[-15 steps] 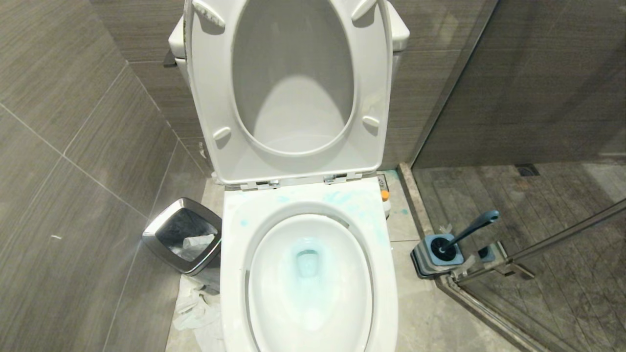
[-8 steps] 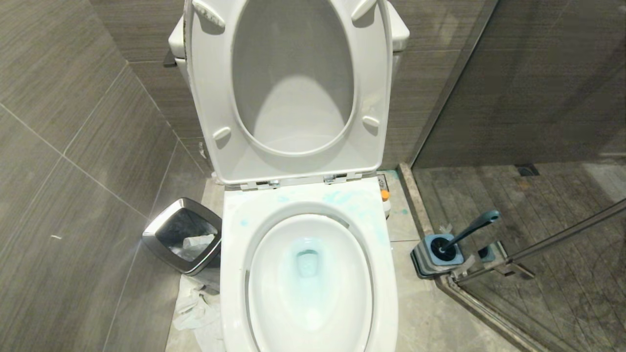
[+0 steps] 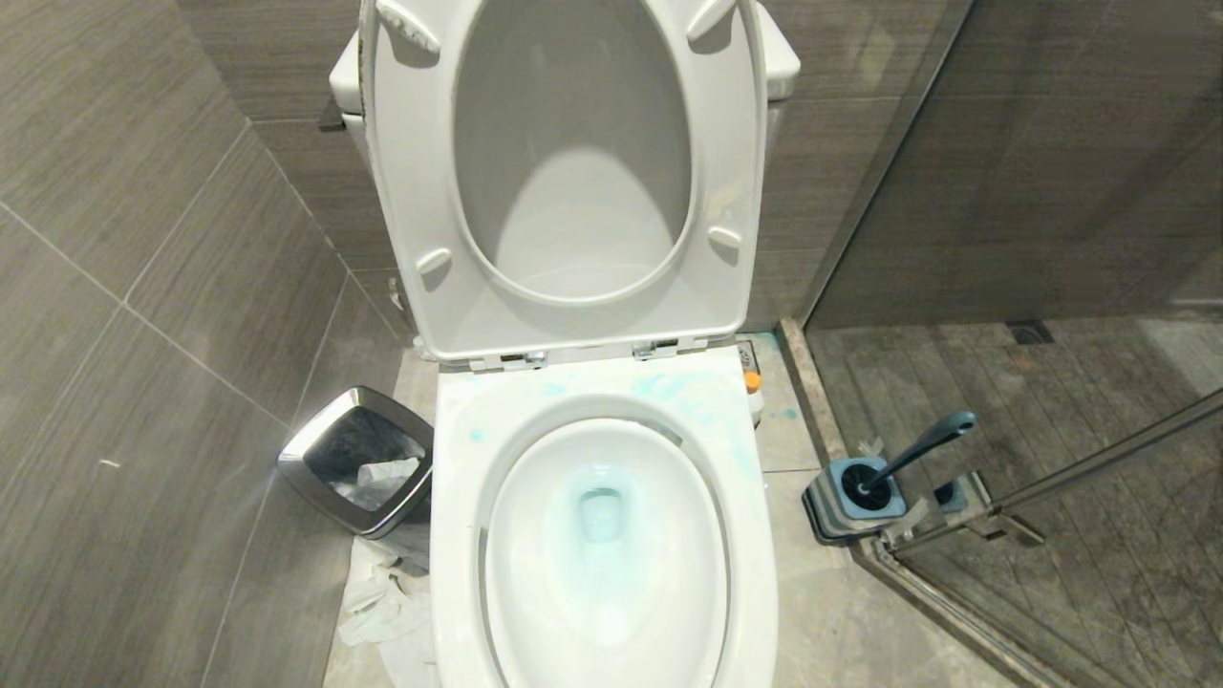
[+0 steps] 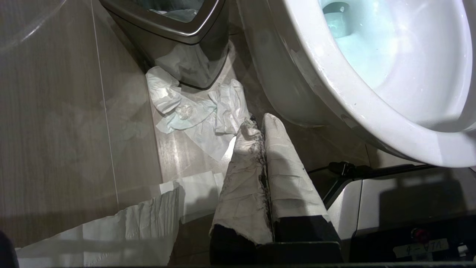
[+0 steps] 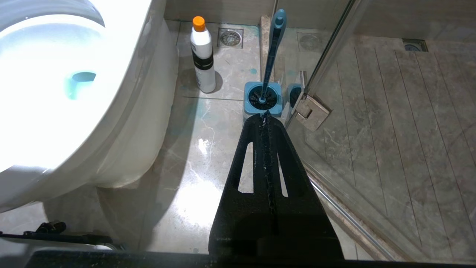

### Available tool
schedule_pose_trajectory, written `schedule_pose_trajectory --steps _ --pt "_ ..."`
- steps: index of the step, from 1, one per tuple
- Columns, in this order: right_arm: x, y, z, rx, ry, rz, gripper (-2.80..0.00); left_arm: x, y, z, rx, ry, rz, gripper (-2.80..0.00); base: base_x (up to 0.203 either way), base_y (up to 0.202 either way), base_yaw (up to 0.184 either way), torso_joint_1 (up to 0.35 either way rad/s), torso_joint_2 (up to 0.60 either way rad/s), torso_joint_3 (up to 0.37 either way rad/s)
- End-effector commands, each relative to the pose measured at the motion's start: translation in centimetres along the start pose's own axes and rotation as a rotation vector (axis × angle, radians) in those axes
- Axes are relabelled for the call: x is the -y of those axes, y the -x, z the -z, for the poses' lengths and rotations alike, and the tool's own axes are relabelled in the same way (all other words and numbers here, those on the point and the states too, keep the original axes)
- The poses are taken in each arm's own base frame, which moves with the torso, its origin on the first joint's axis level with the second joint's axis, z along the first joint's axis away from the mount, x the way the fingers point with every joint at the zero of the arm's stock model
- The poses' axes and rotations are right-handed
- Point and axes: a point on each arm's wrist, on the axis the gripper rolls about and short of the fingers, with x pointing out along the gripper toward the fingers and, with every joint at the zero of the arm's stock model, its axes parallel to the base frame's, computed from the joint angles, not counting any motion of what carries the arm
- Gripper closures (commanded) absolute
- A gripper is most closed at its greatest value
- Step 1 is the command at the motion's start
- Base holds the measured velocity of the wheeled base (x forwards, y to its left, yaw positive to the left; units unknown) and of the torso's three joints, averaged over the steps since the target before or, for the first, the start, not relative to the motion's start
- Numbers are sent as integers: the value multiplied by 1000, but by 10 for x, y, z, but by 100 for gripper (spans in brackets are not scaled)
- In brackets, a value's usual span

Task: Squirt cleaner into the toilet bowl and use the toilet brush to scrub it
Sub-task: Flush the toilet

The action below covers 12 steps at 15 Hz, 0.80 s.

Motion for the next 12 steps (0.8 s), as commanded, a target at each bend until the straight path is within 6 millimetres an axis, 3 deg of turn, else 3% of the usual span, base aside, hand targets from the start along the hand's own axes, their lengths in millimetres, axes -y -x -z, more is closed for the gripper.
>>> schedule_pose_trajectory --steps 1,12 --pt "0 0 0 -1 1 -1 0 0 0 0 -3 0 -1 0 0 0 0 0 0 0" --pt "0 0 0 -1 1 -1 0 0 0 0 -3 1 -1 0 0 0 0 0 0 0"
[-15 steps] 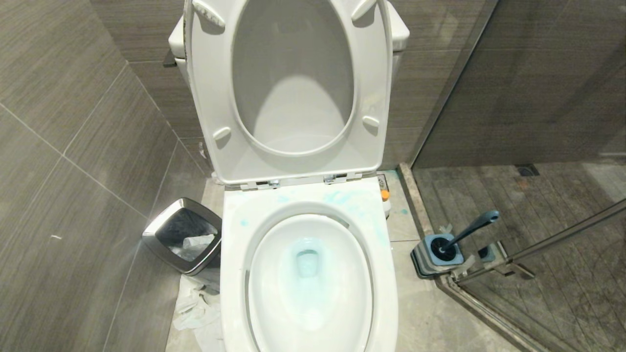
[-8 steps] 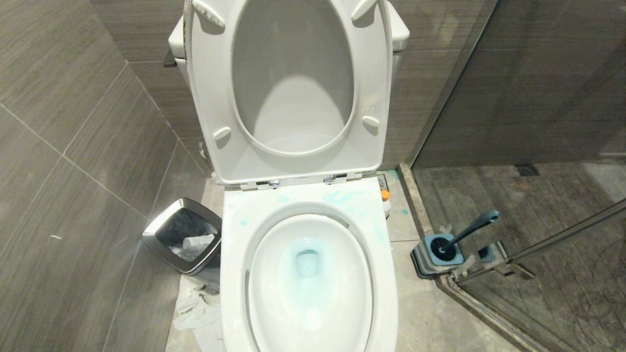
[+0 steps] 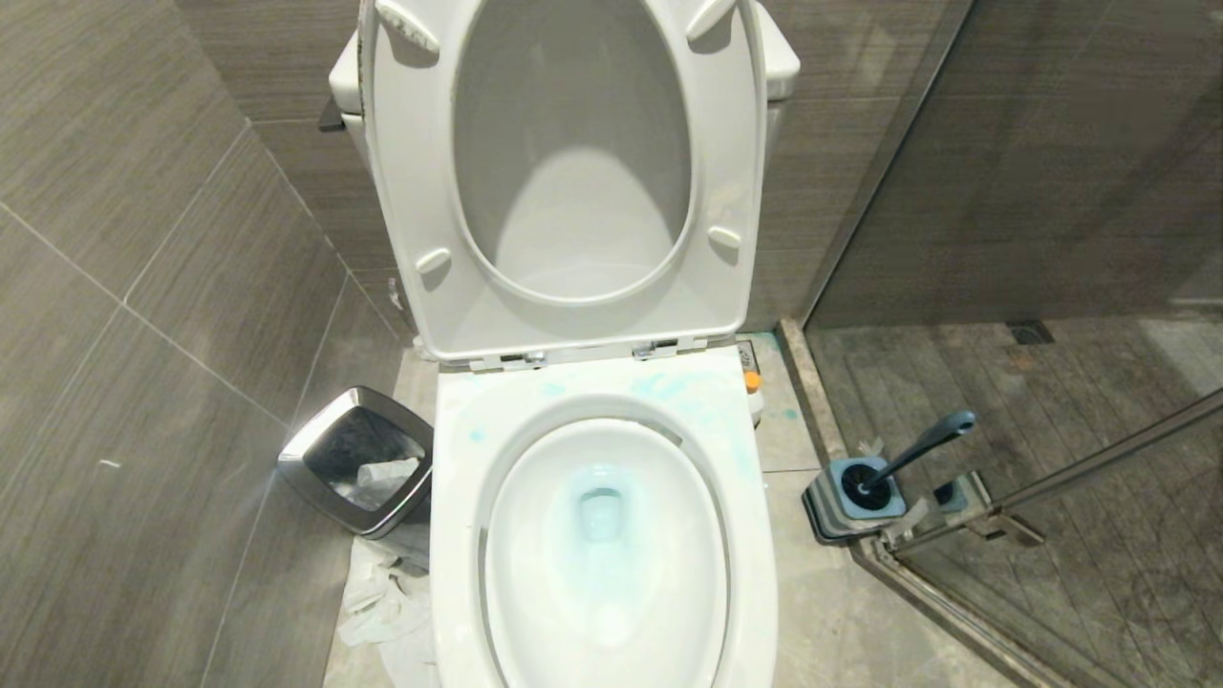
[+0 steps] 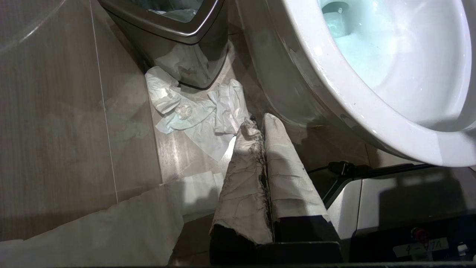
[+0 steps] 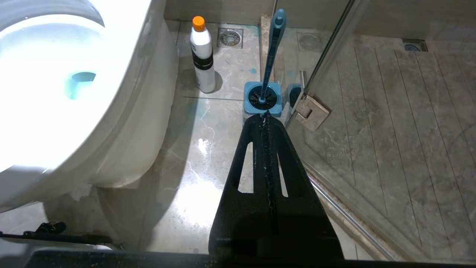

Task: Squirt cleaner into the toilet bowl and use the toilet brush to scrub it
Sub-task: Flush the toilet

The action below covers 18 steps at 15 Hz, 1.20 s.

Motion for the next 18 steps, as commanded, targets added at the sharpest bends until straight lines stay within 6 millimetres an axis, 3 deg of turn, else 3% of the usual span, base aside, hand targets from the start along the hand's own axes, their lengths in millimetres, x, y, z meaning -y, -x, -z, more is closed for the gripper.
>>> schedule_pose_trajectory --steps 1,18 --pt "0 0 0 -1 1 -1 0 0 0 0 -3 0 -1 0 0 0 0 0 0 0" --pt "0 0 0 -1 1 -1 0 0 0 0 -3 -1 -1 0 0 0 0 0 0 0"
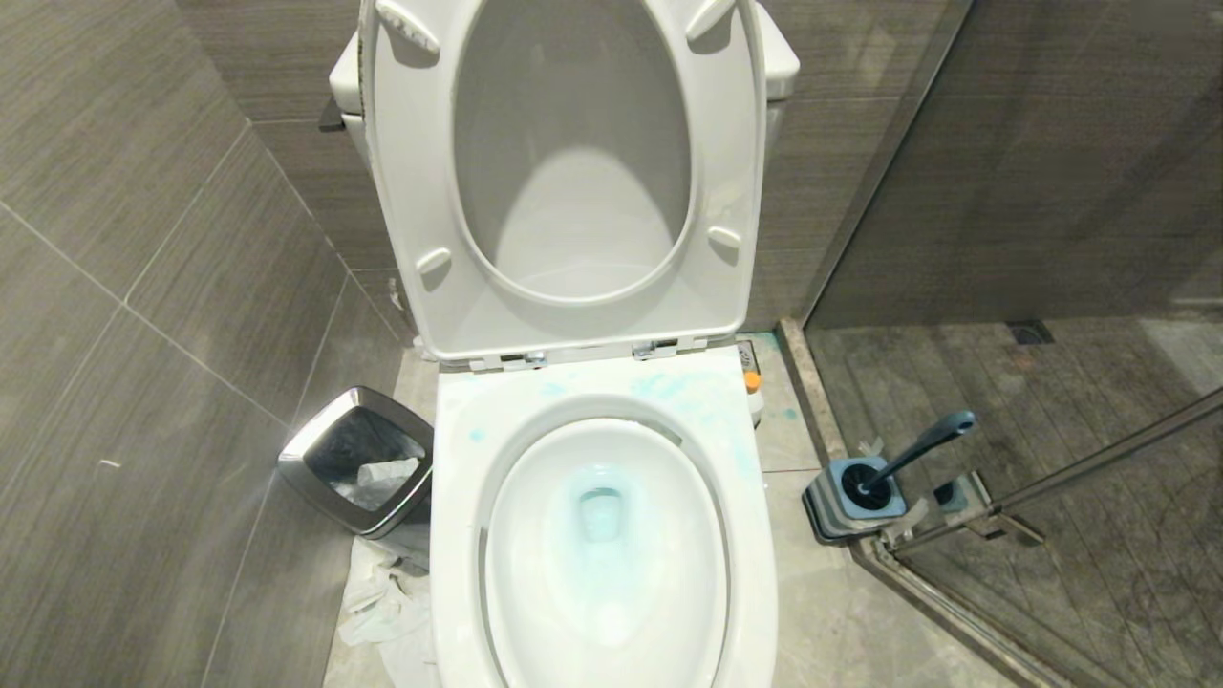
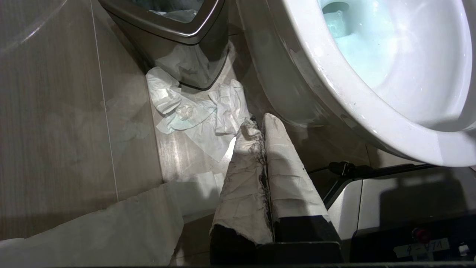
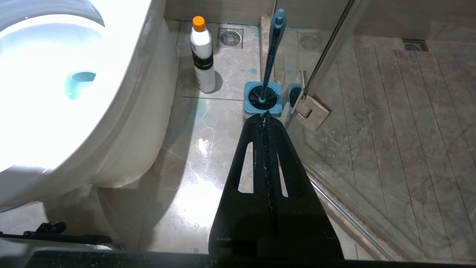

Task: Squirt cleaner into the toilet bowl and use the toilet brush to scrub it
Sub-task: Flush the toilet

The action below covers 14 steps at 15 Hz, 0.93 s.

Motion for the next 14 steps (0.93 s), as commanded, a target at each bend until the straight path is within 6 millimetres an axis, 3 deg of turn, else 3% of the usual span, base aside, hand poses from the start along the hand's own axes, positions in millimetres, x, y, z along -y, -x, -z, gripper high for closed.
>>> schedule_pose_trajectory --steps 1,14 --pt "0 0 0 -1 1 -1 0 0 0 0 -3 2 0 0 0 0 0 0 0 0" --pt "0 0 0 -1 1 -1 0 0 0 0 -3 0 0 0 0 0 0 0 0 0"
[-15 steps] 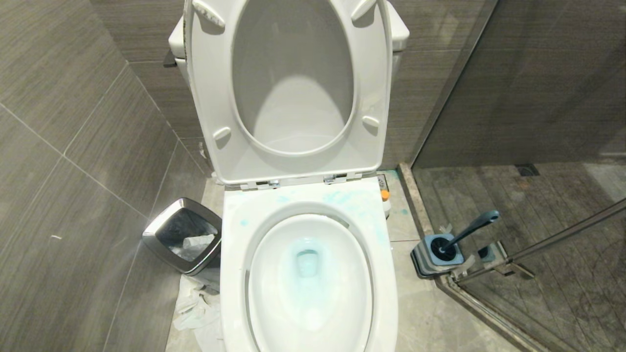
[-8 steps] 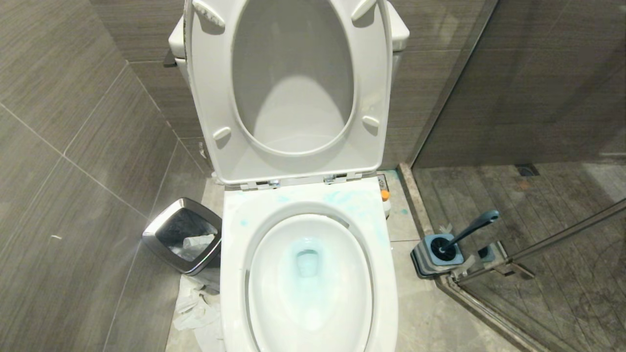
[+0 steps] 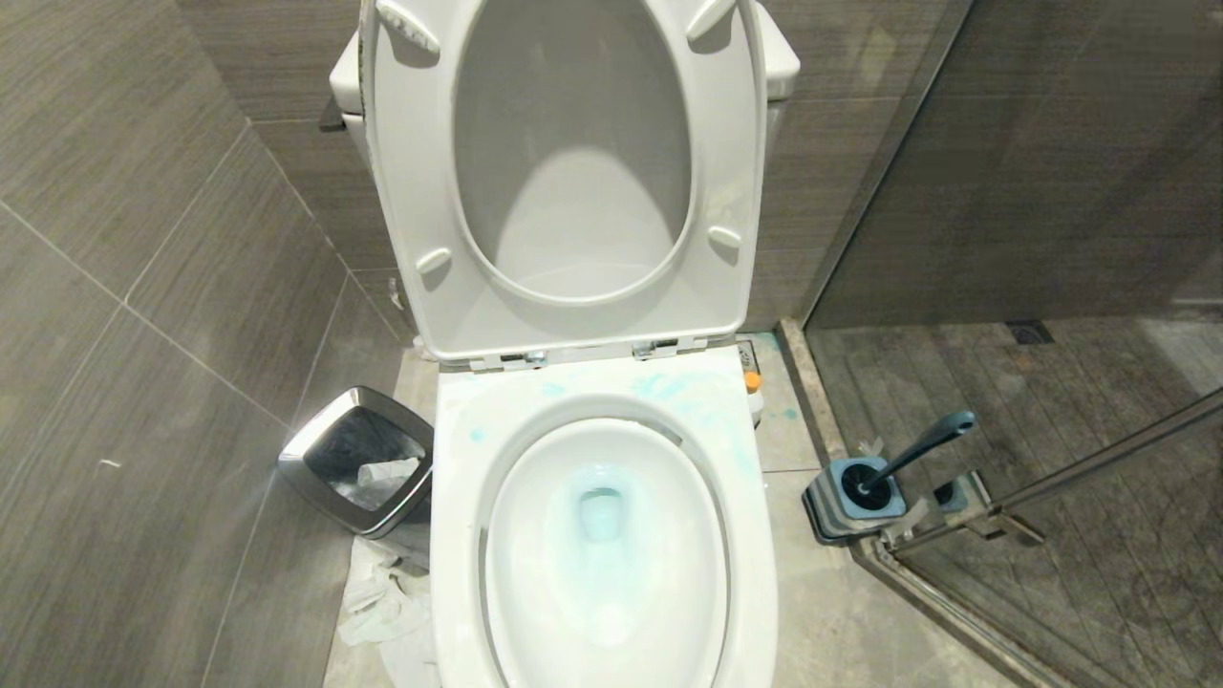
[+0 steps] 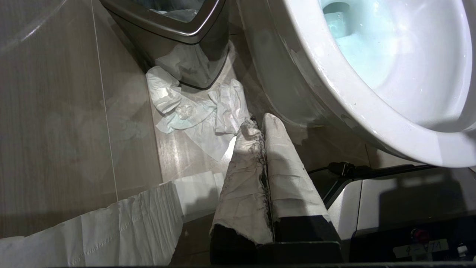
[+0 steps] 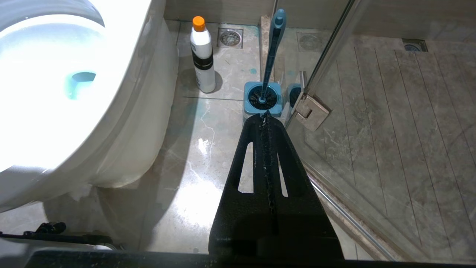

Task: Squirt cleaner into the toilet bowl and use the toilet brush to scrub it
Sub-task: Flush the toilet

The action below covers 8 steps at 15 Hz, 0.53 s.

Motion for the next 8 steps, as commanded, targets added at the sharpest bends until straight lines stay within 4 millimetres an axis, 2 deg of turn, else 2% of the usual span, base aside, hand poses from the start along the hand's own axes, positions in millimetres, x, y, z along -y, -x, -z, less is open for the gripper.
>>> schedule_pose_trajectory --steps 1,8 --pt "0 0 0 0 0 -1 0 0 0 0 -3 1 0 0 0 0 0 0 0 0" --pt "0 0 0 -2 0 -1 0 0 0 0 -3 1 0 0 0 0 0 0 0 0"
